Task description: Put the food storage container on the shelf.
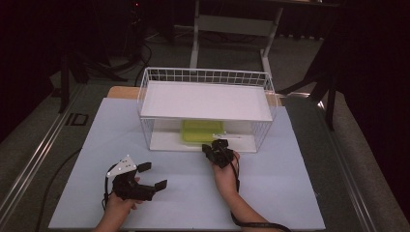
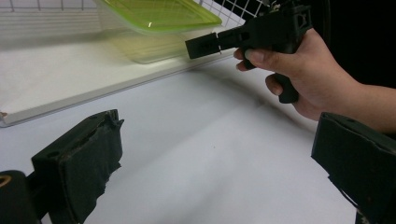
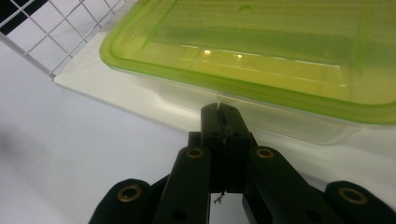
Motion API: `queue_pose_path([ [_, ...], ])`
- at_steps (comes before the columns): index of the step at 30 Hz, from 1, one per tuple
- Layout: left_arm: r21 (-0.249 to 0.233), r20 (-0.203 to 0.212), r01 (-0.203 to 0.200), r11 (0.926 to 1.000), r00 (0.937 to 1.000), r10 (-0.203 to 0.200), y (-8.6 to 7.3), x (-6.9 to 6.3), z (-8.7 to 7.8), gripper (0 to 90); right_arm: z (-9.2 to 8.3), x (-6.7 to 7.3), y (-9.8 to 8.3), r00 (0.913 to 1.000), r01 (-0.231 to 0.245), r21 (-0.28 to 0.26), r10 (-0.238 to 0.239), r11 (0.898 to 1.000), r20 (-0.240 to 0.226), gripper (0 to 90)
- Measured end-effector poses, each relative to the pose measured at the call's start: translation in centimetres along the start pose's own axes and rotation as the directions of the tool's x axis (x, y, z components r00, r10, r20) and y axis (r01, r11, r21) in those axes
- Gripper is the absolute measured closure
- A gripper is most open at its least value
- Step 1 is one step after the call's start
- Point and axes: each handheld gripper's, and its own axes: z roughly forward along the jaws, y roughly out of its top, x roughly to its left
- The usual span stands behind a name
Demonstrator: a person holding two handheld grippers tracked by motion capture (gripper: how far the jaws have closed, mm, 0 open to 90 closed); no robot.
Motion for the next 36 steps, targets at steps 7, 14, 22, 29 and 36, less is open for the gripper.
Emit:
queue_pose_path([
  [7,0.003,0.005,0.006,1.0000,1.0000,-0.006,-0.3,0.3,0.2,2.7,1.0,0.3,0.8,0.9999,0.010,-0.005,-0.010,1.000,0.012,90.0],
  [14,-0.005,0.002,0.008,1.0000,1.0000,-0.008,-0.3,0.3,-0.1,2.8,1.4,0.1,1.6,0.9996,0.004,-0.022,-0.003,1.000,0.029,90.0],
  [22,-0.007,0.007,0.014,0.9999,0.9999,-0.014,-0.3,0.3,0.1,2.7,1.6,-0.4,2.4,0.9988,-0.010,-0.034,0.012,0.999,0.047,90.0],
  [29,0.000,0.008,0.013,0.9999,0.9999,-0.013,-0.3,0.3,0.2,2.7,1.8,-0.2,2.7,0.9986,-0.023,-0.021,0.024,1.000,0.047,90.0],
  [36,-0.003,0.010,0.006,1.0000,0.9999,-0.006,-0.2,0.3,0.2,2.7,1.5,-0.2,2.8,0.9979,-0.031,-0.017,0.032,0.999,0.057,87.2],
])
